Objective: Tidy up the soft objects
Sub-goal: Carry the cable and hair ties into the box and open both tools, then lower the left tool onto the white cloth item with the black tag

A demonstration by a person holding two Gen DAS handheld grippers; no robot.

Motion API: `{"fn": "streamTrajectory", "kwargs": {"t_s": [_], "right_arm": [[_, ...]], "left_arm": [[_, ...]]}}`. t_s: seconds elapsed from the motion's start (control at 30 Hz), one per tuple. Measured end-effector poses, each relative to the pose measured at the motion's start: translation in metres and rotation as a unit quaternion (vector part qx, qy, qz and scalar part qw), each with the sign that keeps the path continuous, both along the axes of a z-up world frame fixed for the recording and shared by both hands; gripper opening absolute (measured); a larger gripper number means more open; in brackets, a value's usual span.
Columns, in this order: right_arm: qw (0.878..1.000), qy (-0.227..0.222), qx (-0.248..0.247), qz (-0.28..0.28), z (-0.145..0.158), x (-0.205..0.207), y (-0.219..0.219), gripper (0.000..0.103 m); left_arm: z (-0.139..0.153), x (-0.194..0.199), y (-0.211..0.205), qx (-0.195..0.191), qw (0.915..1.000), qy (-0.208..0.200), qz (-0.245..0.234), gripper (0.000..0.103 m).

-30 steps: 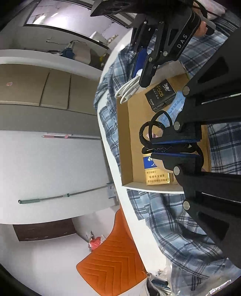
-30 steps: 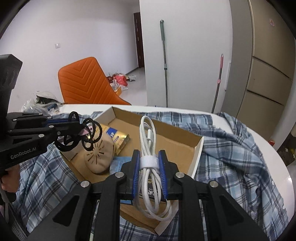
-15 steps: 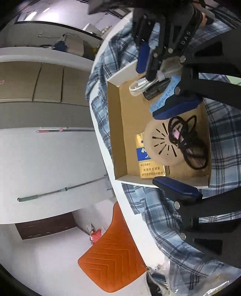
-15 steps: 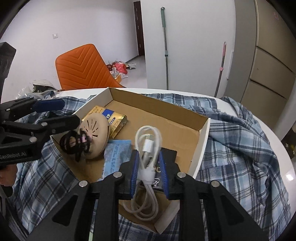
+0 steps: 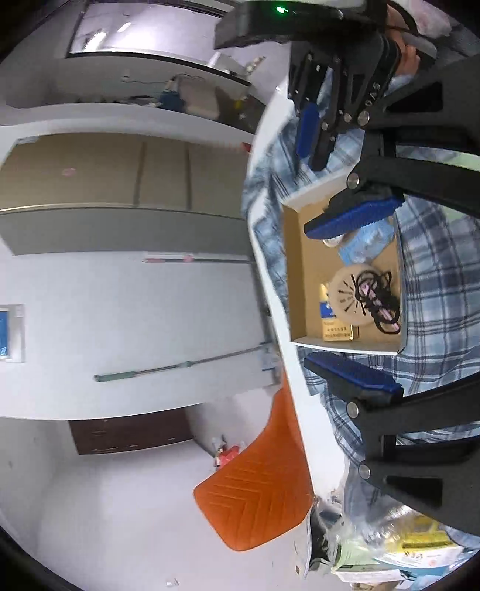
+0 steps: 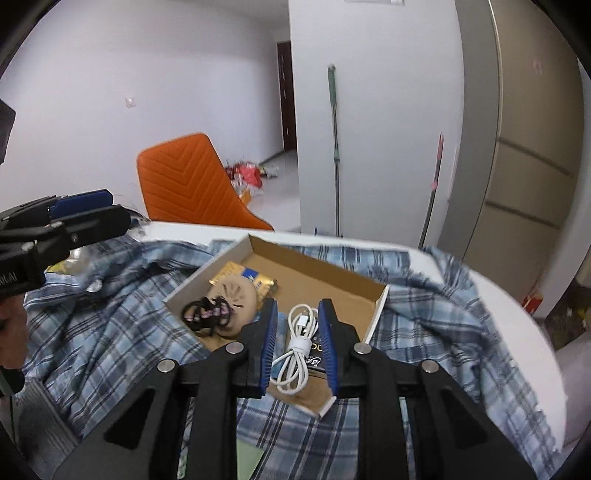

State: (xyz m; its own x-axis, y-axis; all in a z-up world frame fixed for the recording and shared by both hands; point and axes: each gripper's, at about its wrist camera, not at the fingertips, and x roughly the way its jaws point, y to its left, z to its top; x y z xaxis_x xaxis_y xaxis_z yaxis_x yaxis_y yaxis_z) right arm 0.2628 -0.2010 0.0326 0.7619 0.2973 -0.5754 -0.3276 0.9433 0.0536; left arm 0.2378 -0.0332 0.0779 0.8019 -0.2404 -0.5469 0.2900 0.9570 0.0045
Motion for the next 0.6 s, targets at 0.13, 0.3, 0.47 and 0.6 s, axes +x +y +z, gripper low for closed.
{"fn": "streamTrajectory", "kwargs": {"t_s": [0.13,0.3,0.47,0.6], "right_arm": [[1.0,-0.022,0.011,0.015,0.022,-0.034,-0.003,0.022],[0.998,-0.053,0.026,0.029,0.036,-0.081,-0.009,0.035],[0.995,-0.09,0.031,0.028,0.034,-0.119,-0.018,0.067],[0.994,-0.1,0.041,0.014,0.024,-0.138,-0.026,0.096]], "left_arm": [[0.025,-0.04,0.0,-0.006,0.9995,-0.032,-0.004,0.066],[0.036,-0.091,0.0,-0.009,0.9967,-0.081,0.0,0.09],[0.029,-0.128,0.002,-0.008,0.9955,-0.095,0.0,0.103],[0.016,-0.145,0.007,-0.023,0.9961,-0.085,-0.01,0.103]]}}
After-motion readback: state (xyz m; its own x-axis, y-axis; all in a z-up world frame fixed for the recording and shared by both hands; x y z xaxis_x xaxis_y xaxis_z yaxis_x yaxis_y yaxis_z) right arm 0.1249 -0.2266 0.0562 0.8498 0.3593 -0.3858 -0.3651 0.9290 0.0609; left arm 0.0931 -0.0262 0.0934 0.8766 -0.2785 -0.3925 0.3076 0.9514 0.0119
